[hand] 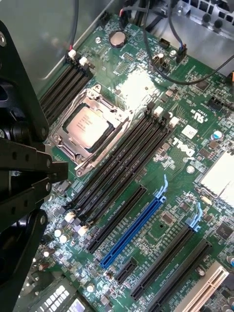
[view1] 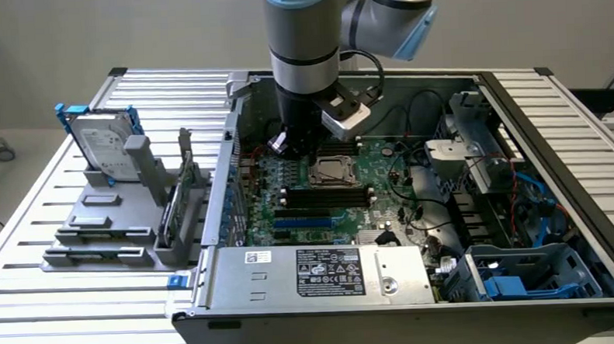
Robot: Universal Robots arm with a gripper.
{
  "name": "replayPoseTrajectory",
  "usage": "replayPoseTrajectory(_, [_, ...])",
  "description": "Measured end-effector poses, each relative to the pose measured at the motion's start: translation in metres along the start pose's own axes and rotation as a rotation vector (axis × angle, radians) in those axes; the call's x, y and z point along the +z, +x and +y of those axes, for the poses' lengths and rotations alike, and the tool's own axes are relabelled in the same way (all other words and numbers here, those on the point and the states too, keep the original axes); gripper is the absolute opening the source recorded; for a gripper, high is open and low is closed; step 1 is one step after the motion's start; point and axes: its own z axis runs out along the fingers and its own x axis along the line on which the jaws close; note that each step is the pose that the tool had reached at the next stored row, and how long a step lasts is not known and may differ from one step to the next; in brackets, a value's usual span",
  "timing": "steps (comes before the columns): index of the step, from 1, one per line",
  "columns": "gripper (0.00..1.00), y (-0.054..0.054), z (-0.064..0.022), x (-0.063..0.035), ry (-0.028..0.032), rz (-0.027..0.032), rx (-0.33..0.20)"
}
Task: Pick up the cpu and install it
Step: 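Install the second cpu locking lever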
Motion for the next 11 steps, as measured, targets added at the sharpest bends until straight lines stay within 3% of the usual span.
replayPoseTrajectory(4, [0.11, -0.004, 0.0089, -0.0005, 0.0071, 0.0039, 0.001])
replayPoseTrajectory(7, [0.11, -0.006, 0.0104, 0.0041, 0.0112, 0.0071, 0.001])
replayPoseTrajectory(11, [0.11, -0.007, 0.0111, 0.0101, 0.0219, 0.0157, 0.002])
